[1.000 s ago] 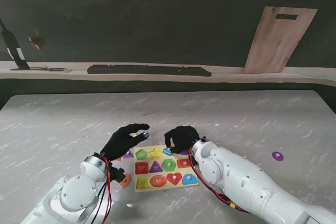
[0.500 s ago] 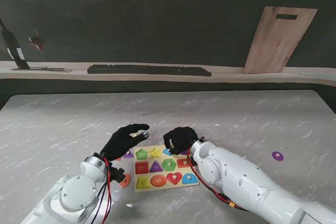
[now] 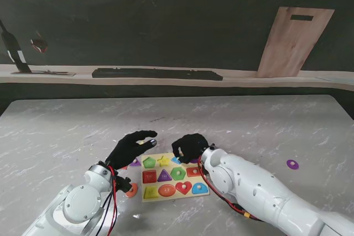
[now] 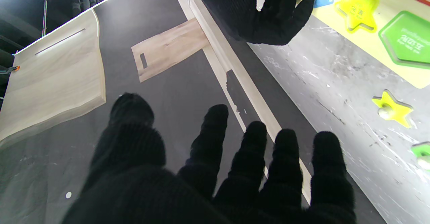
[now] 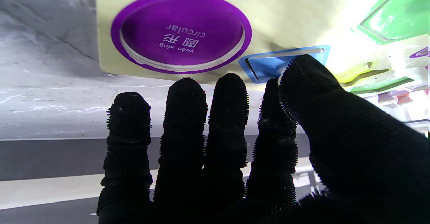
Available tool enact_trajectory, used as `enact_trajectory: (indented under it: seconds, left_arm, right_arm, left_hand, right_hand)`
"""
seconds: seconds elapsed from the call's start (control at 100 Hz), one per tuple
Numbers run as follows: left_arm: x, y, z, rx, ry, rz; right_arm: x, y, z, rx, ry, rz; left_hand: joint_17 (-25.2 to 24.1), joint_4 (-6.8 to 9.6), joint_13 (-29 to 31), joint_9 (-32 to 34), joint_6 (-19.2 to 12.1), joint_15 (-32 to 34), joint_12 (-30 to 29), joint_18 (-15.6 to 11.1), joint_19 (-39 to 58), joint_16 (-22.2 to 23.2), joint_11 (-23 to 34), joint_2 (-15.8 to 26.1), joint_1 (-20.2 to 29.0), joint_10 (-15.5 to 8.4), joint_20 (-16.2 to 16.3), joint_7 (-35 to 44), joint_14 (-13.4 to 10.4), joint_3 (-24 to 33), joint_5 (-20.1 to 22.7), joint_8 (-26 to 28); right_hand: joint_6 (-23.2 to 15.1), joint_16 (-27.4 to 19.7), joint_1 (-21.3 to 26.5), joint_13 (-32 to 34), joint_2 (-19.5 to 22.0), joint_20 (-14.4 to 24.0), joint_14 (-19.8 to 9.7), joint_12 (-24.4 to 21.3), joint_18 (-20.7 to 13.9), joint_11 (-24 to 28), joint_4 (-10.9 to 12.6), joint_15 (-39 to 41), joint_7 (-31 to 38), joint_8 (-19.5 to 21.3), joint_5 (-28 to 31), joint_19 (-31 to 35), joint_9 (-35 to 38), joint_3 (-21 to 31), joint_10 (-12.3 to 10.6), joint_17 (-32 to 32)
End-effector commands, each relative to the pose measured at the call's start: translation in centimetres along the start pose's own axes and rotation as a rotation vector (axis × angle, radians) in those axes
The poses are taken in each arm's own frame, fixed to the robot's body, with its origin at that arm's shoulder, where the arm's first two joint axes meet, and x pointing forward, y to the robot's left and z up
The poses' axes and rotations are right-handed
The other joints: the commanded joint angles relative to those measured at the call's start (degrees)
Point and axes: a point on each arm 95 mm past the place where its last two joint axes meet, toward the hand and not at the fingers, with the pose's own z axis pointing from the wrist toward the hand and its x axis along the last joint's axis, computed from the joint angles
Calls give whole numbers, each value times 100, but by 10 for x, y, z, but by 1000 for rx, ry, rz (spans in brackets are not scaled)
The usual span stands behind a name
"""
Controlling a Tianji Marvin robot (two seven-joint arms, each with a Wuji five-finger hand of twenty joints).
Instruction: Fit puzzle pieces into a puzzle board
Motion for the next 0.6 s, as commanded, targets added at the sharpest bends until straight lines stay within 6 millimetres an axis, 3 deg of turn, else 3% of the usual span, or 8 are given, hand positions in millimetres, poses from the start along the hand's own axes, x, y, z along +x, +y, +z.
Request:
enact_trajectory:
  seconds: [0.0, 0.16, 0.4, 0.59]
  left_arm:
    - [-1, 1, -1, -3, 0, -2]
    - [-1, 1, -1, -4, 0, -3]
    - [-1, 1, -1, -3, 0, -4]
    - [-1, 1, -1, -4, 1, -4]
  right_arm:
    - [1, -11, -5, 29, 4, -1]
    - [2, -12, -6, 52, 9, 3]
    - [4, -15, -8, 71, 25, -16]
    - [7, -19, -7, 68, 6, -38]
  left_hand:
    - [-61, -70, 120, 7, -143, -126, -56, 34, -8, 31, -61, 151, 76, -80, 71, -106, -85, -176, 111, -27]
    - [-61, -70, 117, 5, -143, -126, -56, 34, -6, 31, -60, 150, 83, -76, 72, -104, -84, -175, 110, -26]
    - [-64, -71, 115, 10, -138, -124, -55, 34, -9, 30, -54, 148, 76, -78, 71, -104, -86, -179, 106, -27]
    - [-65, -69, 115, 7, -137, -126, -58, 42, -10, 29, -60, 145, 77, -69, 71, -105, -74, -177, 109, -28]
  right_hand:
    - [-368, 94, 319, -144, 515, -29, 48, 70, 72, 10, 384, 61, 16, -1, 199, 131, -104, 118, 159, -84]
    - [-316, 94, 258, -282, 955, -23, 107, 115, 78, -60, 484, 17, -279, -176, -182, 104, -262, -88, 226, -193]
    - [-192, 104, 210, -307, 846, -9, 96, 185, 70, -15, 470, 40, -309, -166, -332, 128, -339, -164, 213, -202]
    - [0, 114, 178, -206, 749, 1, 104, 195, 98, 85, 403, 132, -1, -22, 39, 200, -256, -186, 204, -140]
